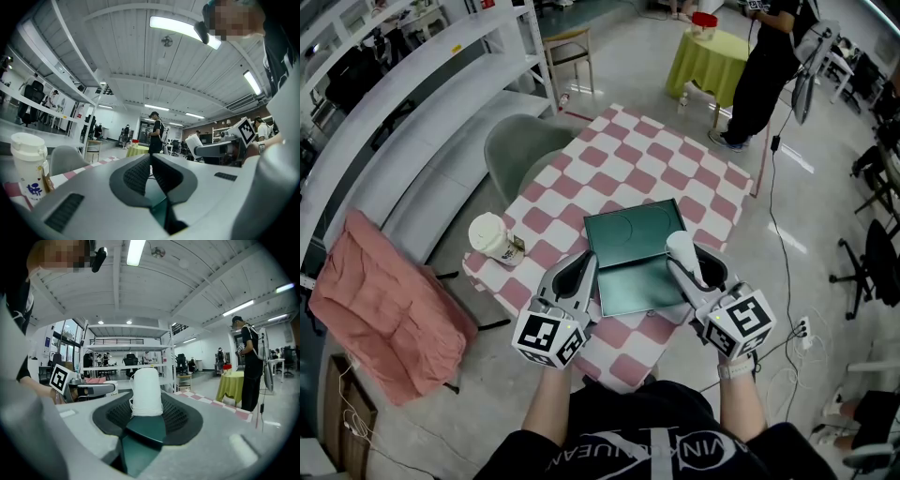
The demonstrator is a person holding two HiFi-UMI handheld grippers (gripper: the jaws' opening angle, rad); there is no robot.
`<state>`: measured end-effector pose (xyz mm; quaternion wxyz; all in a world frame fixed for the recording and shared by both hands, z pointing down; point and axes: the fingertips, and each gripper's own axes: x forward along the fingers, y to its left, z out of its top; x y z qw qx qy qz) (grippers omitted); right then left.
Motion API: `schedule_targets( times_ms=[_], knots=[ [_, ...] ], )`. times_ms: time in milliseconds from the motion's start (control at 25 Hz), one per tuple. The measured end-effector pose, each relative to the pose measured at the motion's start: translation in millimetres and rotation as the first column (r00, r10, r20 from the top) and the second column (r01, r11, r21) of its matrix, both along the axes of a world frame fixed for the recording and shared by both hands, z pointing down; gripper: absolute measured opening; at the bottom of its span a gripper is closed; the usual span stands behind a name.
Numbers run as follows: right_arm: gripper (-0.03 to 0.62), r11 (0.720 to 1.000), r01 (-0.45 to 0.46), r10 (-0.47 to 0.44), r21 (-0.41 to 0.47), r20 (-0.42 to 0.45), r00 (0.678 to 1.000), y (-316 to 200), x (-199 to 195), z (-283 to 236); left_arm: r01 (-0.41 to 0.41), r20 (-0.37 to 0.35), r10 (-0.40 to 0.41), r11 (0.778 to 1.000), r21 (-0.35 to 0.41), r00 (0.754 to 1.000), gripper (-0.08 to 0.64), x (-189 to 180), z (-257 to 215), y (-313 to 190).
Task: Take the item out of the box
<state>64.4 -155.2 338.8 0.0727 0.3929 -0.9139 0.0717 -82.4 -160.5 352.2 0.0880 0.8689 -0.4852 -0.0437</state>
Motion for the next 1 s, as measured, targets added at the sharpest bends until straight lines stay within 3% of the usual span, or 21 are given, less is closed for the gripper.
schedule_targets(
  times_ms=[480,1000],
  knots=[
    [0.181,0.998,-0.053,0.053,0.037,-0.021,0.998,-6,4,-5,0.005,-0.003,-0.005,1.0,-0.015,1.0,0.02,-7,4,3],
    [0.181,0.998,-0.048,0.048,0.04,0.0,0.999,-5,0,-5,0.026,-0.004,-0.026,1.0,-0.013,1.0,0.02,-19,4,3]
  ],
)
